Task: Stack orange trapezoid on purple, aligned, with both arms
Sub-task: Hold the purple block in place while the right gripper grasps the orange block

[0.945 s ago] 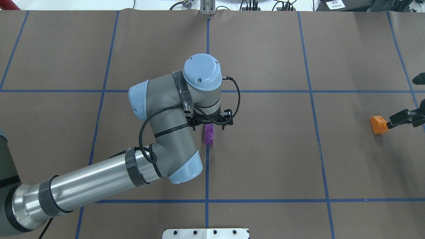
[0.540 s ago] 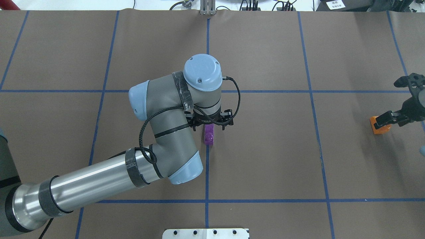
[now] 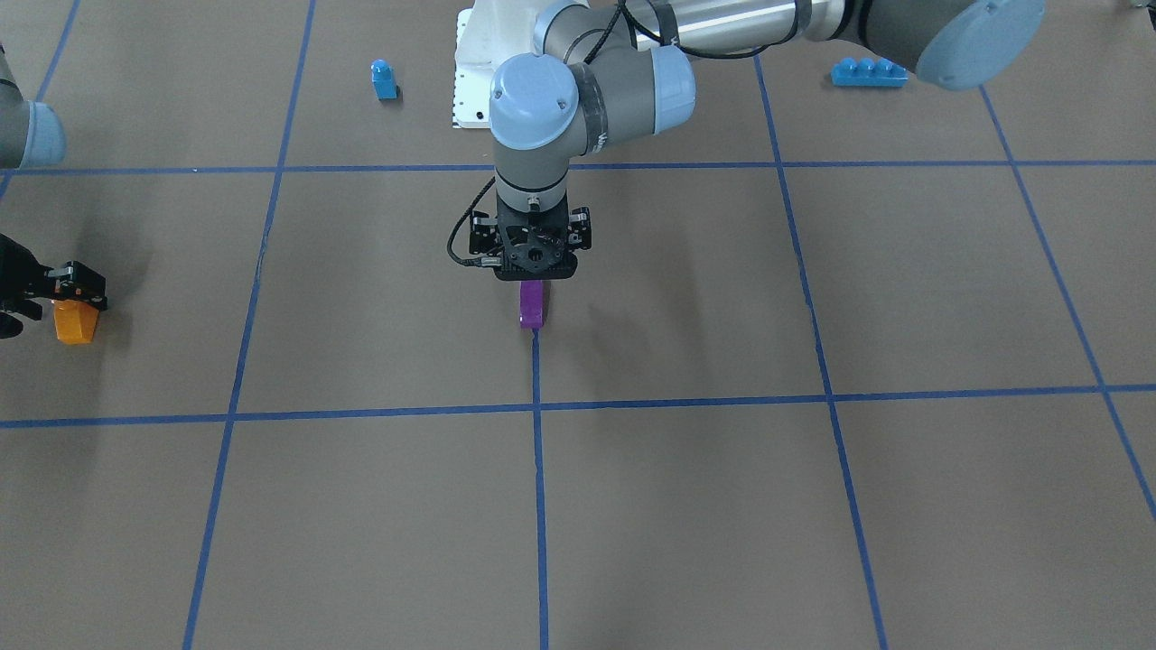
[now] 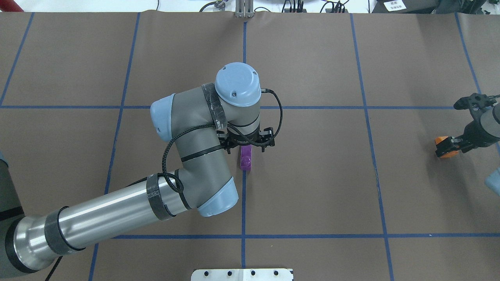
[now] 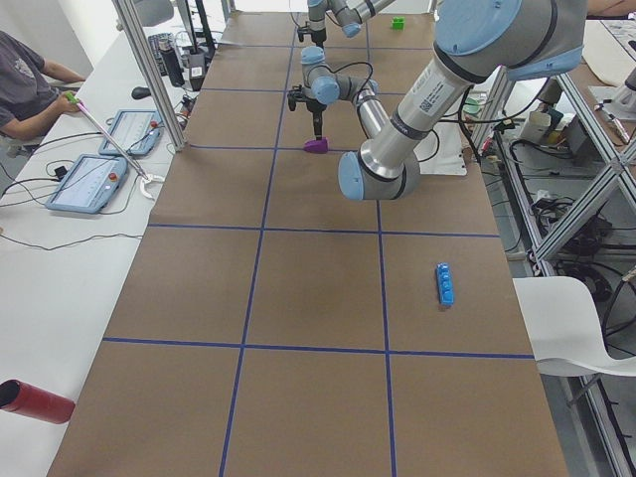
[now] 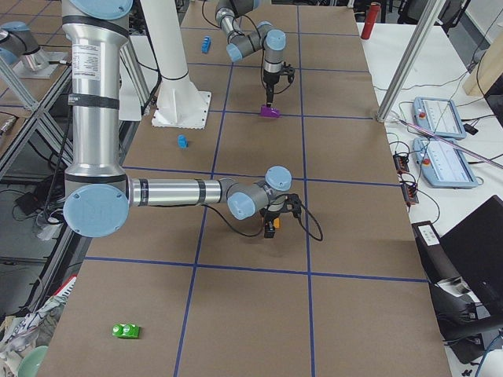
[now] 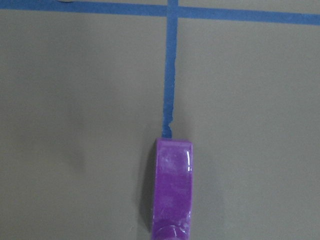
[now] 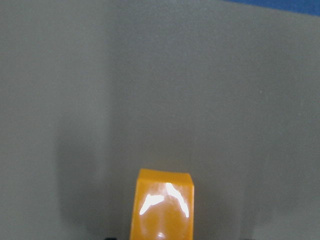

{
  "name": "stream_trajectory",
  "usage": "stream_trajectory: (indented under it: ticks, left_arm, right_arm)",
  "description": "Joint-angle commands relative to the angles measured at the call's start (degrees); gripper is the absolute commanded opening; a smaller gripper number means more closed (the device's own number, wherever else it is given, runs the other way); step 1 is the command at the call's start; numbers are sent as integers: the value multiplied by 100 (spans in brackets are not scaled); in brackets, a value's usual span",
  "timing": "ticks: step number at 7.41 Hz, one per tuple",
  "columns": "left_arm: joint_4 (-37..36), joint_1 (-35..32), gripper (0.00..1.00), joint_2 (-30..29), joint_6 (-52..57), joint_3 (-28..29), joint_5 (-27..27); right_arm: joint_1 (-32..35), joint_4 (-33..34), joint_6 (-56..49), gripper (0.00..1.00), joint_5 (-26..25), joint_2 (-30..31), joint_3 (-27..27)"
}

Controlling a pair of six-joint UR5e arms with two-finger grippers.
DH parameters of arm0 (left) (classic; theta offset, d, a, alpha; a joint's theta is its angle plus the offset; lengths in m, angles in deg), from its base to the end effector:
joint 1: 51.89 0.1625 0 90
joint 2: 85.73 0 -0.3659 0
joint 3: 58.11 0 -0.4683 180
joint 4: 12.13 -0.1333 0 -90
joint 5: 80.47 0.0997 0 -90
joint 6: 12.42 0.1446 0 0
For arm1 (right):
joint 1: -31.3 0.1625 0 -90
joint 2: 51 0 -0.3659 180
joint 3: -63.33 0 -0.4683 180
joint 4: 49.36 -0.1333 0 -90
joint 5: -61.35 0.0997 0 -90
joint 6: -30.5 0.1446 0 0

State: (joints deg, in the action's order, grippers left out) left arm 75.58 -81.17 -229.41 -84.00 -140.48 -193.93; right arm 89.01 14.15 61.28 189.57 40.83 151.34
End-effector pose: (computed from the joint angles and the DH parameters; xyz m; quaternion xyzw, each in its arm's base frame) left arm 0.6464 -0.4493 0.0689 -0.0250 0.4100 -0.0106 0.9117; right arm -0.2788 -0.5233 0.6258 -0.0096 -0.3707 -0.0765 0.9255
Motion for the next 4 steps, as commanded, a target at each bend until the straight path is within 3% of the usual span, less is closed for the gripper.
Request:
stream_trajectory:
  ticks: [1, 4]
  left_arm:
    - [0, -8, 100, 23, -13, -33, 9]
    - [0, 10, 100, 112, -5, -69, 9]
  right_arm:
    - [-13, 56, 60, 0, 72, -279, -152]
    - [30, 449, 262, 0, 309, -245, 503]
